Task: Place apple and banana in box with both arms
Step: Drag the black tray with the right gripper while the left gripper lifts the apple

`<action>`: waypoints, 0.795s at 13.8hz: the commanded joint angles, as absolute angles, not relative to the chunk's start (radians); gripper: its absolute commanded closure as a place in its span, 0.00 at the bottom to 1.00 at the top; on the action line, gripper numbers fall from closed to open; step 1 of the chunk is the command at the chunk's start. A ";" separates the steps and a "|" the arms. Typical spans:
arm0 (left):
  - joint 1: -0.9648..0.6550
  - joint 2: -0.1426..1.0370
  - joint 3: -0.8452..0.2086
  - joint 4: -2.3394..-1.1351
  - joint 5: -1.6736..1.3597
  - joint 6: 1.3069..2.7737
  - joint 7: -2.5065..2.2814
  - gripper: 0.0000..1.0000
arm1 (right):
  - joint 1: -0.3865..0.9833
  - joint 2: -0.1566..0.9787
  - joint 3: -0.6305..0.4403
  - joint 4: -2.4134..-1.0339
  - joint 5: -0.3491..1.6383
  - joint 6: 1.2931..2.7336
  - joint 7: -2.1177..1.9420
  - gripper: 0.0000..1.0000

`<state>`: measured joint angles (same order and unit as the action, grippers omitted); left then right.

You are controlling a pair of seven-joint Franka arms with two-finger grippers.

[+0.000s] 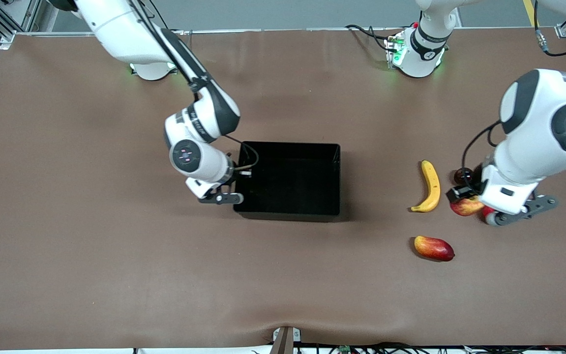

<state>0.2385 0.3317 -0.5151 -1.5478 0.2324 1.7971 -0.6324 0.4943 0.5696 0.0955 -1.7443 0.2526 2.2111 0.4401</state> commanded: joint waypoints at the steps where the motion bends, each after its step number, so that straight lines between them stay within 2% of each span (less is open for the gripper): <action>1: 0.247 0.311 -0.577 -1.552 0.245 1.755 -0.686 1.00 | 0.512 0.587 0.083 -1.713 0.278 2.204 0.445 0.03; 4: 0.241 0.322 -0.650 -1.555 0.245 1.755 -0.805 1.00 | 0.488 0.577 0.078 -1.631 0.273 2.148 0.439 0.00; 7: 0.209 0.330 -0.690 -1.562 0.245 1.755 -0.877 1.00 | 0.405 0.577 0.075 -1.437 0.270 1.931 0.433 0.00; 11: 0.063 0.366 -0.689 -1.562 0.250 1.764 -1.021 1.00 | 0.273 0.571 0.072 -1.268 0.241 1.680 0.434 0.00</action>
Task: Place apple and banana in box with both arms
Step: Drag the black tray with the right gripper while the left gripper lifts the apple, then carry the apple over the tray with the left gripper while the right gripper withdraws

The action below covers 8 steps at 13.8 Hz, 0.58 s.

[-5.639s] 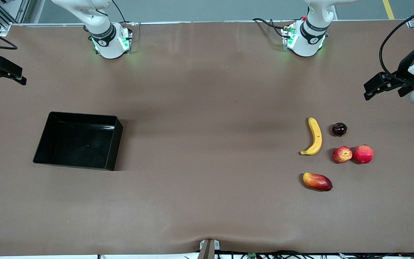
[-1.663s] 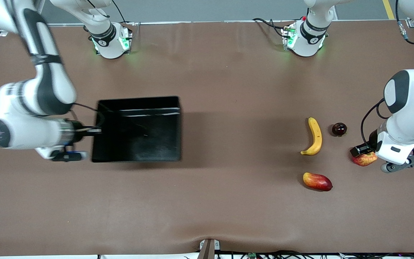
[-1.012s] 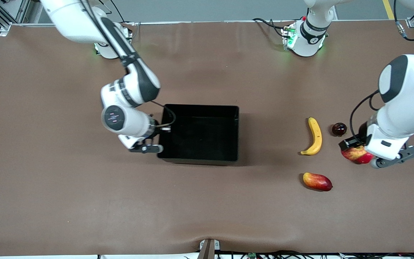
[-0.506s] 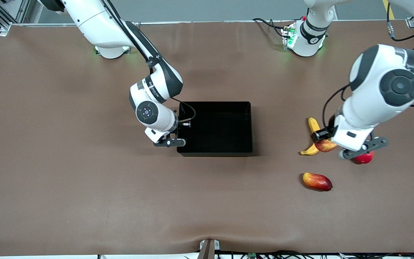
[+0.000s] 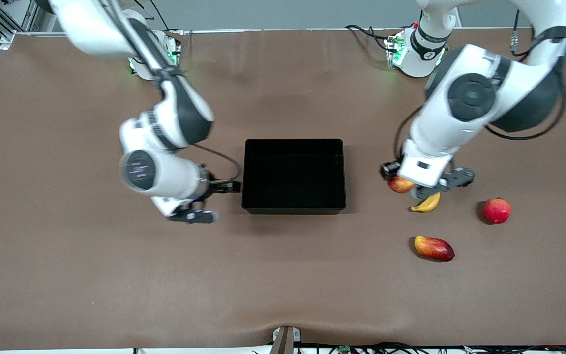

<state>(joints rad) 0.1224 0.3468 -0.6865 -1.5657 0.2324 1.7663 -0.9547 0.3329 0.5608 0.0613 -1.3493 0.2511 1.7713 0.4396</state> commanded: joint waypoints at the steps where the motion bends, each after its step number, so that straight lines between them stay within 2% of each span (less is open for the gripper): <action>1: 0.026 0.373 -0.689 -1.562 0.252 1.770 -1.052 1.00 | 0.258 0.569 0.071 -1.243 0.194 1.649 0.433 0.00; 3: -0.046 0.399 -0.689 -1.563 0.256 1.795 -1.091 1.00 | 0.192 0.543 0.075 -1.238 0.138 1.599 0.430 0.00; 8: -0.152 0.530 -0.687 -1.630 0.352 1.946 -1.140 1.00 | 0.063 0.356 0.061 -1.255 0.109 1.454 0.341 0.00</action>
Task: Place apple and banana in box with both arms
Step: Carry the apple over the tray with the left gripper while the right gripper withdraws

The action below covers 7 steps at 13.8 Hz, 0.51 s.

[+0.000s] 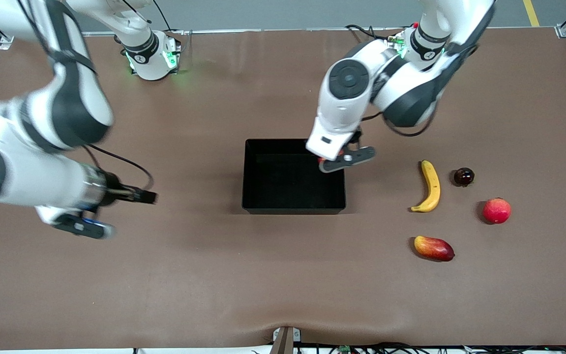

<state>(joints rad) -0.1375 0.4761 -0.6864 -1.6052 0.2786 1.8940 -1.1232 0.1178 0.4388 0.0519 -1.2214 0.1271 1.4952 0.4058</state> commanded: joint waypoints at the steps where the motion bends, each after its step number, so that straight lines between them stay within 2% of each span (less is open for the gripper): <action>1: -0.159 0.566 -0.687 -1.644 0.371 1.977 -1.141 1.00 | 0.034 0.316 0.061 -1.264 0.109 1.419 0.257 0.00; 4: -0.175 0.678 -0.689 -1.660 0.374 2.037 -1.141 1.00 | -0.012 0.189 0.058 -1.311 0.086 1.414 0.152 0.00; 7: -0.190 0.738 -0.689 -1.664 0.374 2.039 -1.127 1.00 | -0.041 0.074 0.058 -1.357 0.064 1.398 0.129 0.00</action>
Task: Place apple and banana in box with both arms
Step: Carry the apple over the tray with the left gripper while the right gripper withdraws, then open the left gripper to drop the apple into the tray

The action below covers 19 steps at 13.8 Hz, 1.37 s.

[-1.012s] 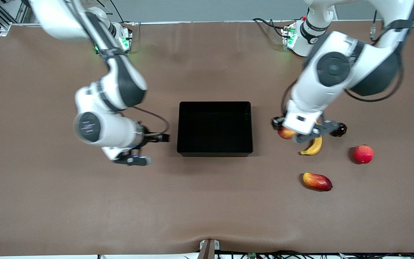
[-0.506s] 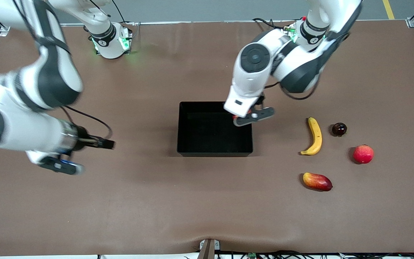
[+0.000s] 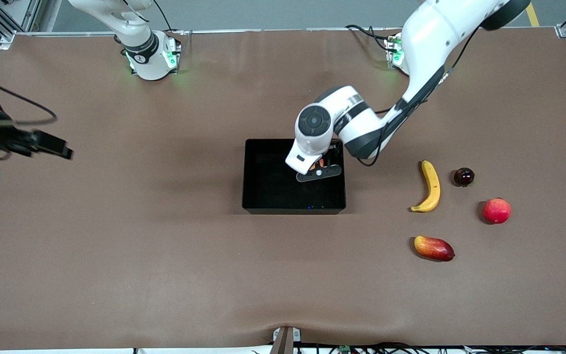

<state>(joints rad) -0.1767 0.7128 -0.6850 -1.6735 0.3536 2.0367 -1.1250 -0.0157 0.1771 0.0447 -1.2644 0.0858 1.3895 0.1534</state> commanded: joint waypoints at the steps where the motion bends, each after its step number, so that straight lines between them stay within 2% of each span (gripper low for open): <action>1: -0.202 0.745 -0.689 -1.666 0.374 2.039 -1.127 1.00 | -0.057 0.033 0.058 -1.394 0.061 1.396 0.089 0.00; 3: -0.222 0.776 -0.684 -1.661 0.377 2.039 -1.129 0.97 | -0.096 -0.018 0.058 -1.465 0.040 1.396 -0.023 0.00; 4: -0.230 0.779 -0.681 -1.660 0.379 2.039 -1.135 0.80 | -0.101 -0.035 0.058 -1.479 0.034 1.394 -0.025 0.00; 6: -0.227 0.770 -0.680 -1.658 0.379 2.037 -1.140 0.00 | -0.097 -0.034 0.061 -1.480 0.025 1.410 -0.031 0.00; 8: -0.207 0.752 -0.681 -1.648 0.379 2.025 -1.134 0.00 | -0.094 -0.031 0.064 -1.483 0.015 1.419 -0.031 0.00; 11: -0.183 0.629 -0.681 -1.611 0.379 1.990 -1.111 0.00 | -0.072 -0.028 0.069 -1.471 0.011 1.413 -0.031 0.00; 15: -0.034 0.503 -0.689 -1.575 0.364 1.895 -0.967 0.00 | -0.058 -0.028 0.069 -1.473 -0.043 1.399 -0.026 0.00; 19: 0.115 0.472 -0.687 -1.595 0.377 1.829 -0.813 0.00 | -0.069 -0.028 0.064 -1.474 -0.044 1.393 -0.031 0.00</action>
